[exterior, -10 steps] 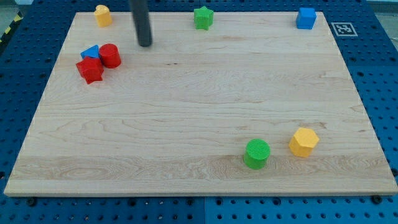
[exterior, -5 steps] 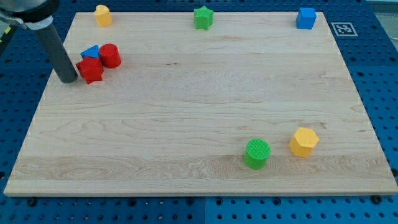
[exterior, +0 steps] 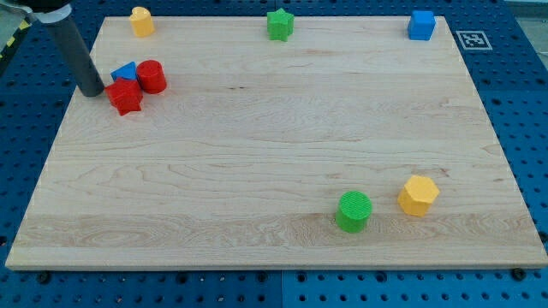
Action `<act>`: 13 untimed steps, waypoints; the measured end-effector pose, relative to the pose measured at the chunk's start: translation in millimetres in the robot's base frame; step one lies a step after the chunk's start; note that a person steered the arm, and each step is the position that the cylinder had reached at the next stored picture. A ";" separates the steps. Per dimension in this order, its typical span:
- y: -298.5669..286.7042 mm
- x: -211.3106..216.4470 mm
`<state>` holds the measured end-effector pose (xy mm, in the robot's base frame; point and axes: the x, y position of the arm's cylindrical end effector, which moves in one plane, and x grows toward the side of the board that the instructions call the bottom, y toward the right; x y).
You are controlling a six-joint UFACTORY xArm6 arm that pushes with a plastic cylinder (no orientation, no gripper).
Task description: Place the red star diagonally top left to the green circle
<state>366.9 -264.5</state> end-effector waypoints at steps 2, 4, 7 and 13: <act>55.5 36.7; 40.3 54.2; -0.4 -33.7; 160.2 93.2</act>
